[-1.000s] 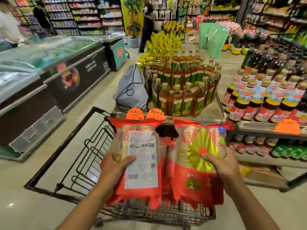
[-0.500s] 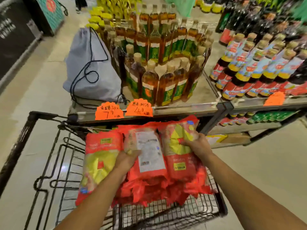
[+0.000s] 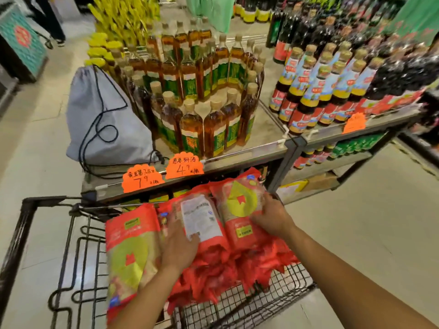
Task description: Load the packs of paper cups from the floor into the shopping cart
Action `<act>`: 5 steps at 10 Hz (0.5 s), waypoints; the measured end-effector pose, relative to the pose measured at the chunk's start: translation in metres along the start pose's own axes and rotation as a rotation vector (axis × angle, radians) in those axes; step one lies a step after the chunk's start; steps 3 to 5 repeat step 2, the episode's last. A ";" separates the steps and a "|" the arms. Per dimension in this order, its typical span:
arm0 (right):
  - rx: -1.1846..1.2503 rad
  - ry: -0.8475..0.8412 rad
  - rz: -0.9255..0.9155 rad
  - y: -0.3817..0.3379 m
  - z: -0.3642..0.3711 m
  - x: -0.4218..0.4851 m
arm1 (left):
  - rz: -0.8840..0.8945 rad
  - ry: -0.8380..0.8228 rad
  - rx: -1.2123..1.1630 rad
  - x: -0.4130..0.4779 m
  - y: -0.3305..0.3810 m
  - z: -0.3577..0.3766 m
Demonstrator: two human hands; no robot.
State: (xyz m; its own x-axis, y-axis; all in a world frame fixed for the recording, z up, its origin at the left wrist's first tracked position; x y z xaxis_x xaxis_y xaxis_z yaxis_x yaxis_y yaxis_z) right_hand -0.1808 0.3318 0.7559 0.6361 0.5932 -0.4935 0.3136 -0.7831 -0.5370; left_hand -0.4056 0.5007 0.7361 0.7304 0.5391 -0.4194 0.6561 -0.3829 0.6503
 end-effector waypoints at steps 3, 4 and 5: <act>-0.175 0.077 -0.035 -0.020 -0.009 -0.068 | 0.019 0.058 0.174 -0.013 0.005 0.004; -0.175 0.077 -0.035 -0.020 -0.009 -0.068 | 0.019 0.058 0.174 -0.013 0.005 0.004; -0.175 0.077 -0.035 -0.020 -0.009 -0.068 | 0.019 0.058 0.174 -0.013 0.005 0.004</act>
Point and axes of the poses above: each hand's wrist, its own x-axis towards the middle knuckle, its own z-axis out of the palm, y = z × x, the point moved 1 cm from there along x, towards the middle knuckle, and after that the axes turned 12 degrees about -y, right-handed, at the moved point
